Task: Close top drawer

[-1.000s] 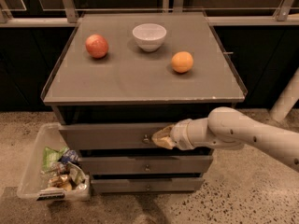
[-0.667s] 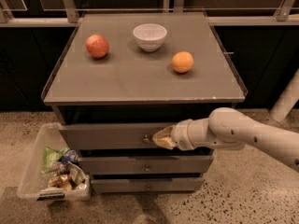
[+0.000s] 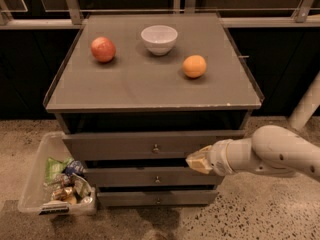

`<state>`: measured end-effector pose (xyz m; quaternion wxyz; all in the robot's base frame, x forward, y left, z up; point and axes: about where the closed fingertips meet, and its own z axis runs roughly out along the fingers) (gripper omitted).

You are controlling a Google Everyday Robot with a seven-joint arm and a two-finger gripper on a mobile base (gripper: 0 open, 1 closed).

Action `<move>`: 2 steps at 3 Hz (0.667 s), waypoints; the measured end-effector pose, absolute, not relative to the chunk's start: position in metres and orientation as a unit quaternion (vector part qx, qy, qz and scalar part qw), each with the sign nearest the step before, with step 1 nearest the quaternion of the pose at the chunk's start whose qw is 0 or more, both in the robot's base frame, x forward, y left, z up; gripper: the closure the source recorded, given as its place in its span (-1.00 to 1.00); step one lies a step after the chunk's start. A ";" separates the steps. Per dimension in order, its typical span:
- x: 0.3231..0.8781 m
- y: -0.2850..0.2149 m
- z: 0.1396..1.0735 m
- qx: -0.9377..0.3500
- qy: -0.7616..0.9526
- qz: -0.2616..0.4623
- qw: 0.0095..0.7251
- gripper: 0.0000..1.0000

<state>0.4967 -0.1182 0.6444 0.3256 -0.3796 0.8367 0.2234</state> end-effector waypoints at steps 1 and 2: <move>0.497 -0.116 0.647 -0.382 0.835 0.223 0.327 0.64; 0.497 -0.115 0.647 -0.382 0.835 0.223 0.327 0.18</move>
Offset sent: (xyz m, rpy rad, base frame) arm 0.0000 0.0018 0.0035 -0.0028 -0.0041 0.0022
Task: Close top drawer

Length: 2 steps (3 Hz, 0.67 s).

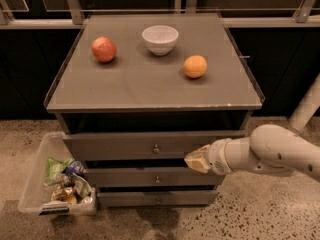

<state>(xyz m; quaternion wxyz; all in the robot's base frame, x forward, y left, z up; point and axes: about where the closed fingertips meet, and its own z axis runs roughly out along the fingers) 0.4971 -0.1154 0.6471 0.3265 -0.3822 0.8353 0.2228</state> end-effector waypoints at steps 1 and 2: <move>0.497 -0.115 0.647 -0.382 0.835 0.223 0.327 -0.29; 0.495 -0.118 0.650 -0.396 0.826 0.228 0.329 -0.76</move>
Offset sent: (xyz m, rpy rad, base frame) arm -0.0057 -0.0102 0.0083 0.0163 -0.0315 0.0734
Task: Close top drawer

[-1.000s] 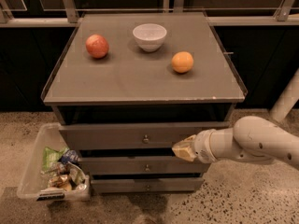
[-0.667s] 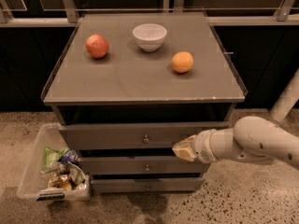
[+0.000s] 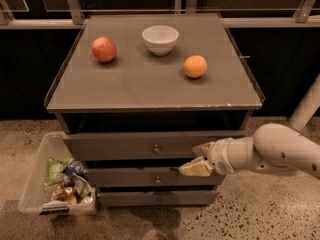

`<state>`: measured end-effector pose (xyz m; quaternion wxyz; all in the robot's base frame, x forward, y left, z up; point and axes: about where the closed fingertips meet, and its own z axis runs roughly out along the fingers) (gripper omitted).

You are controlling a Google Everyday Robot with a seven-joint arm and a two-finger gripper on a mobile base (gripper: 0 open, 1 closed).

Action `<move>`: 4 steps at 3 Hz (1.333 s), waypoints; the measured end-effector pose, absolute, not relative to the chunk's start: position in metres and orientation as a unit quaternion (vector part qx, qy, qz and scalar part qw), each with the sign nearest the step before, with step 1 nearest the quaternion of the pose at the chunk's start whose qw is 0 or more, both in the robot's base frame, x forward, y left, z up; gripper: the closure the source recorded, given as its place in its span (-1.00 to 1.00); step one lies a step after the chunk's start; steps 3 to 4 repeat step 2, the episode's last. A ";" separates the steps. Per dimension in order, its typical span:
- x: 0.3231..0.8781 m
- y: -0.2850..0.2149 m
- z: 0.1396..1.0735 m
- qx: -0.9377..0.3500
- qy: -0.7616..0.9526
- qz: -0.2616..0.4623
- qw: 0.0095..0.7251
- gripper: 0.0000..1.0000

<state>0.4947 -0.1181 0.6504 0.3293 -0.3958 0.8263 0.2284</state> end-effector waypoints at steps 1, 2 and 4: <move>0.486 -0.142 0.664 -0.388 0.830 0.212 0.341 -1.00; 0.486 -0.142 0.664 -0.388 0.830 0.212 0.341 -1.00; 0.486 -0.142 0.664 -0.388 0.830 0.212 0.341 -1.00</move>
Offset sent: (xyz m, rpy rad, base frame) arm -0.0058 -0.0158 0.0084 -0.0081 -0.0170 -0.0169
